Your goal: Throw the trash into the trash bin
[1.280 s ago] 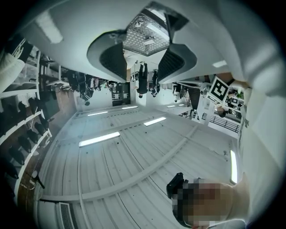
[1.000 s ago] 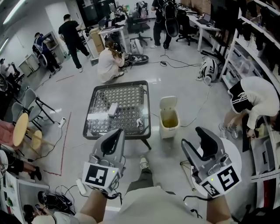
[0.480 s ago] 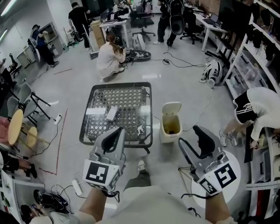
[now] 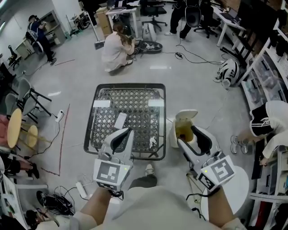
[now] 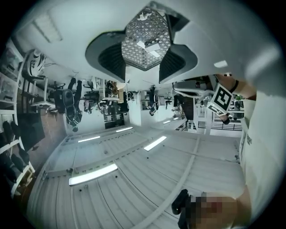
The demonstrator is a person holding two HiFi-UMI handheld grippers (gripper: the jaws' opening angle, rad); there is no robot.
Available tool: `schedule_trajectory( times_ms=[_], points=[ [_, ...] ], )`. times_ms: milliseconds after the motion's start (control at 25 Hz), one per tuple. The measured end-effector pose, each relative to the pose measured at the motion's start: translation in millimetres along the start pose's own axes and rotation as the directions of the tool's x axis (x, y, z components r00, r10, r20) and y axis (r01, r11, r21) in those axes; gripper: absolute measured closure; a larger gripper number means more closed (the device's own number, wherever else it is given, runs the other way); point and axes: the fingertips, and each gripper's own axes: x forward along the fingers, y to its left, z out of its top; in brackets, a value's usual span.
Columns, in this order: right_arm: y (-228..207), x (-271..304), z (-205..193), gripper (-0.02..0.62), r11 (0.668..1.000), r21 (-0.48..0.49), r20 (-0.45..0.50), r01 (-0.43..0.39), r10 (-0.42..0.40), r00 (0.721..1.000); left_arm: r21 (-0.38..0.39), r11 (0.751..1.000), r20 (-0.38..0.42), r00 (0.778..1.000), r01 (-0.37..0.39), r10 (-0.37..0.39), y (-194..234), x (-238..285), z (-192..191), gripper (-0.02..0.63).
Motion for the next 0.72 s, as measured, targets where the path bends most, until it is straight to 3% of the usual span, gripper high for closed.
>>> schedule_trajectory(
  times_ms=[160,280,440,520,720],
  points=[
    [-13,55,-31,0.350,1.000,0.012,-0.081,-0.019,0.020,0.997,-0.045,0.999,-0.055,0.998,0.010,-0.013,24,34,-25,0.604],
    [-12,90,-62,0.346,0.999,0.019,-0.150,-0.039,0.041,0.988,-0.031,0.999,-0.101,0.994,0.033,-0.036,42,51,-56,0.604],
    [-14,124,-104,0.345,0.993,0.103,-0.227,-0.063,0.085,0.970,-0.036,0.997,-0.164,0.984,0.066,-0.071,52,69,-92,0.604],
    [-13,136,-129,0.345,0.987,0.143,-0.277,-0.075,0.112,0.954,-0.075,0.994,-0.201,0.976,0.073,-0.087,52,75,-112,0.604],
    [-5,162,-191,0.345,0.986,0.124,-0.422,-0.107,0.150,0.894,-0.135,0.988,-0.277,0.955,0.072,-0.107,52,82,-153,0.604]
  ],
)
